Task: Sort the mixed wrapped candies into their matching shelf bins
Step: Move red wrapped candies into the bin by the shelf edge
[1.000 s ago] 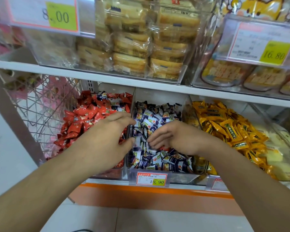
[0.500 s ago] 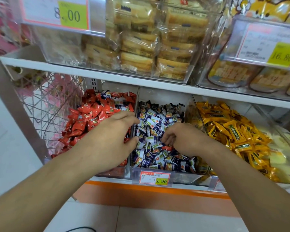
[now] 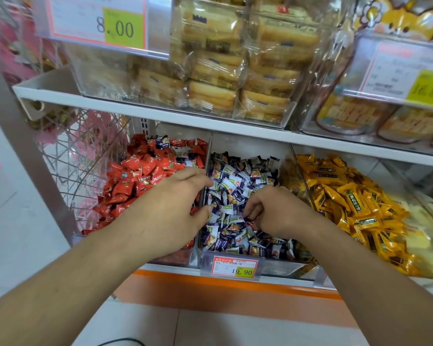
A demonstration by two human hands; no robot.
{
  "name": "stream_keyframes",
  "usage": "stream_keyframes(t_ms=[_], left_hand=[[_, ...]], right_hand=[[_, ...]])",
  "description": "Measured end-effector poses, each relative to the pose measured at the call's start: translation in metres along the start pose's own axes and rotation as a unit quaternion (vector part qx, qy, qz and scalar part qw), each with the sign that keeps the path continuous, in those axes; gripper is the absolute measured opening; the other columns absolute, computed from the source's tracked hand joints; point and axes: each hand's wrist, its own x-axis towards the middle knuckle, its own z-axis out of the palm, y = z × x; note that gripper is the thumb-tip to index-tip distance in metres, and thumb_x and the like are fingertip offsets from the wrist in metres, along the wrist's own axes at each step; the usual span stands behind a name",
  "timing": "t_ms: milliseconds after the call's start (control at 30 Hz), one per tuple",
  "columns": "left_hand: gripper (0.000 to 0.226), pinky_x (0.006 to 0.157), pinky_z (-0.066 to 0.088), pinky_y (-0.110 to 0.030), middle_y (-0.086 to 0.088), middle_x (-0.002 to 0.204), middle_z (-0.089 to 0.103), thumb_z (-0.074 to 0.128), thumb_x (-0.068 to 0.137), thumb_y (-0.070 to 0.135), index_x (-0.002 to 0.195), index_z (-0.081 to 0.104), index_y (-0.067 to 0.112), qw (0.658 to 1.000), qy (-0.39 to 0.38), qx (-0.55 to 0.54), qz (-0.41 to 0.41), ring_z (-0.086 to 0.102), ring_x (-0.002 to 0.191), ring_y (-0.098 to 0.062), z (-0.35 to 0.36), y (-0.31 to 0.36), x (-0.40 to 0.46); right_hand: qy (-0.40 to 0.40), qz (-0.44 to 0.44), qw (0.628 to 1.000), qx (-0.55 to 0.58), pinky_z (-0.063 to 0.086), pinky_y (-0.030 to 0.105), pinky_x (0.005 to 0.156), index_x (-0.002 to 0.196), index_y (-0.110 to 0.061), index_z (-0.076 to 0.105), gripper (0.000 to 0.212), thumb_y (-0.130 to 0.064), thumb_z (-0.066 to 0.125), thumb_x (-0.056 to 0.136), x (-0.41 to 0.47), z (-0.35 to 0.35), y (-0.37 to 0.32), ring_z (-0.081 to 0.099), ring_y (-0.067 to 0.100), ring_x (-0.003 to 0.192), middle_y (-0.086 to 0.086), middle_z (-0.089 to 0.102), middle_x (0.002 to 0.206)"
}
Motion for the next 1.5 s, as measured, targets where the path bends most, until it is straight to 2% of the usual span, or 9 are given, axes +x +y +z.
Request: stream_keyframes(t_ms=[233, 400, 567, 733, 833, 933, 1067, 1233, 1500], left_hand=[[0.05, 0.12, 0.029, -0.023, 0.02, 0.157, 0.033, 0.06, 0.099, 0.041, 0.147, 0.047, 0.034, 1.0, 0.001, -0.002, 0.002, 0.037, 0.143, -0.005, 0.0, 0.0, 0.0], [0.049, 0.116, 0.029, -0.02, 0.022, 0.151, 0.039, 0.06, 0.098, 0.044, 0.145, 0.049, 0.034, 1.0, 0.017, -0.007, 0.006, 0.039, 0.14, -0.003, -0.003, 0.0, 0.001], [0.045, 0.101, 0.037, -0.017, 0.033, 0.128, 0.053, 0.065, 0.092, 0.052, 0.135, 0.055, 0.042, 0.994, 0.053, -0.09, -0.012, 0.048, 0.113, 0.013, -0.012, 0.016, 0.002], [0.019, 0.085, 0.055, -0.025, 0.011, 0.086, 0.074, 0.08, 0.087, 0.024, 0.104, 0.073, 0.031, 0.957, 0.102, -0.264, -0.059, 0.07, 0.085, -0.003, -0.02, 0.018, 0.005], [0.013, 0.082, 0.056, -0.028, 0.01, 0.08, 0.073, 0.08, 0.087, 0.024, 0.097, 0.073, 0.027, 0.955, 0.166, -0.212, -0.123, 0.069, 0.08, -0.008, -0.031, -0.005, 0.008], [0.02, 0.089, 0.055, -0.038, 0.007, 0.096, 0.072, 0.073, 0.09, 0.034, 0.109, 0.07, 0.027, 0.969, 0.17, -0.047, -0.172, 0.069, 0.095, -0.017, -0.04, -0.025, 0.007], [0.042, 0.1, 0.045, -0.038, -0.006, 0.124, 0.062, 0.068, 0.093, 0.031, 0.133, 0.062, 0.021, 0.982, 0.149, 0.057, -0.102, 0.057, 0.117, -0.028, -0.032, 0.001, 0.004], [0.043, 0.11, 0.032, -0.015, 0.023, 0.14, 0.047, 0.063, 0.098, 0.035, 0.14, 0.052, 0.036, 0.996, -0.003, -0.002, 0.084, 0.045, 0.128, 0.0, 0.019, 0.051, 0.018], [0.068, 0.115, 0.041, -0.036, 0.011, 0.159, 0.033, 0.075, 0.088, 0.049, 0.149, 0.046, 0.04, 0.968, -0.225, 0.023, 0.112, 0.043, 0.139, -0.016, 0.097, 0.085, 0.078]], right_hand=[[0.028, -0.009, 0.999, -0.024, 0.062, 0.036, 0.087, 0.092, -0.021, 0.079, 0.032, 0.008, 0.069, 0.085, -0.001, 0.005, -0.001, 0.072, 0.011, 0.085, -0.006, 0.073, 0.08], [0.106, -0.018, 0.991, 0.08, 0.055, 0.015, 0.069, 0.088, -0.028, 0.078, 0.034, 0.003, 0.064, 0.091, -0.013, -0.011, -0.009, 0.072, -0.001, 0.073, -0.008, 0.075, 0.074], [0.133, -0.05, 0.913, 0.384, 0.065, 0.035, 0.078, 0.092, -0.016, 0.079, 0.012, -0.005, 0.081, 0.088, -0.038, -0.03, -0.039, 0.077, 0.024, 0.078, 0.005, 0.078, 0.086], [0.114, -0.092, 0.838, 0.525, 0.064, 0.04, 0.087, 0.103, 0.001, 0.076, 0.014, 0.005, 0.076, 0.089, -0.046, -0.034, -0.047, 0.078, 0.033, 0.09, 0.021, 0.077, 0.095], [0.175, -0.073, 0.853, 0.486, 0.063, 0.036, 0.086, 0.101, -0.003, 0.077, 0.011, 0.001, 0.074, 0.091, -0.052, -0.044, -0.026, 0.078, 0.026, 0.092, 0.014, 0.079, 0.095], [0.239, -0.042, 0.932, 0.271, 0.06, 0.028, 0.091, 0.097, -0.024, 0.08, 0.013, -0.012, 0.073, 0.096, -0.062, -0.053, 0.005, 0.073, 0.003, 0.091, -0.01, 0.078, 0.092], [0.173, -0.003, 0.984, 0.048, 0.043, 0.008, 0.047, 0.112, -0.039, 0.073, 0.018, -0.026, 0.068, 0.1, -0.082, -0.065, 0.032, 0.056, -0.003, 0.046, -0.02, 0.071, 0.091], [0.116, -0.022, 0.993, -0.026, 0.023, 0.013, 0.109, 0.128, -0.036, 0.069, 0.032, -0.034, 0.072, 0.097, -0.086, -0.064, 0.046, 0.041, -0.002, 0.143, -0.021, 0.052, 0.15], [0.126, -0.019, 0.992, 0.017, 0.038, 0.031, 0.118, 0.125, -0.033, 0.07, 0.032, -0.034, 0.076, 0.094, -0.08, -0.059, 0.056, 0.044, 0.009, 0.143, -0.018, 0.055, 0.146]])
